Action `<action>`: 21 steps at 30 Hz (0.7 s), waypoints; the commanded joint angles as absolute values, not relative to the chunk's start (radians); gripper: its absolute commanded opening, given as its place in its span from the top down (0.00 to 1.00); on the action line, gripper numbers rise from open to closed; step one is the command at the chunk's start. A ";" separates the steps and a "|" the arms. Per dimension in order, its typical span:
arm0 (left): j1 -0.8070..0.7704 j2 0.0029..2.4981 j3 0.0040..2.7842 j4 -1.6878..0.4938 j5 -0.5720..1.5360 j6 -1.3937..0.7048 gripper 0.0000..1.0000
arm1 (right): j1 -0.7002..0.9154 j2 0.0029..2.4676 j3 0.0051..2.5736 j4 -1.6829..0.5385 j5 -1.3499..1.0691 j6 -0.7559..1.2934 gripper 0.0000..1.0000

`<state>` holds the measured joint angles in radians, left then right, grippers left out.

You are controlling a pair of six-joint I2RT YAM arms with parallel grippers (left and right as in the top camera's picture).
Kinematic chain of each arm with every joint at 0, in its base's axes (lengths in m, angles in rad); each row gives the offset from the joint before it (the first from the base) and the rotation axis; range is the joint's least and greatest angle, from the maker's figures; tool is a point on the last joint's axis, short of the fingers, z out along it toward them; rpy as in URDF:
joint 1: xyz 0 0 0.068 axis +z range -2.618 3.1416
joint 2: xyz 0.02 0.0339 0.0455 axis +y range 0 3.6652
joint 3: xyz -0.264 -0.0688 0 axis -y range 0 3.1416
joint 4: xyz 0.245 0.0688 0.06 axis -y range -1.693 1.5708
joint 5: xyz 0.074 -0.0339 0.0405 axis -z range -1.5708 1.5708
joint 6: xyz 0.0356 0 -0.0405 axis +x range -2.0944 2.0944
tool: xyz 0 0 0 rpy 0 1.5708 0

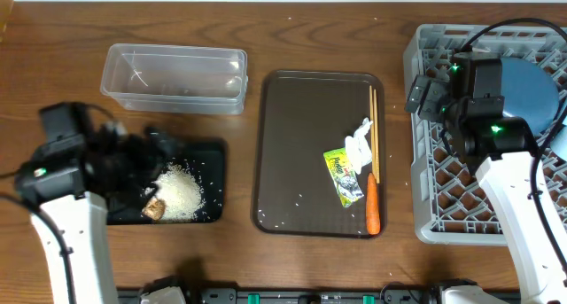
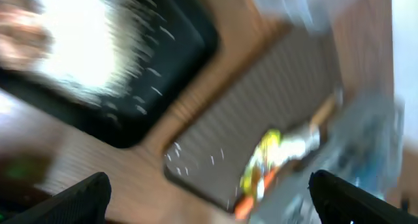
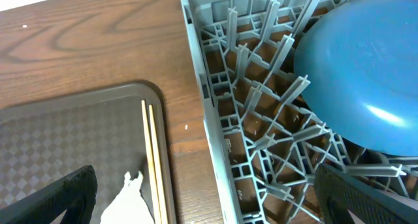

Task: Sort waste into correct bins and load items into the dishwasher rack
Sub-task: 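Move the left gripper over the yellow snack wrapper on the tray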

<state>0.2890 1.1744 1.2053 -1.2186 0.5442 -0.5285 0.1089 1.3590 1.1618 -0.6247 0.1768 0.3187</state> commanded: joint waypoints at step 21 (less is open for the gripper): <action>-0.710 1.541 1.202 -0.728 0.320 -0.904 0.02 | 0.108 1.353 1.165 -0.625 0.194 0.321 0.01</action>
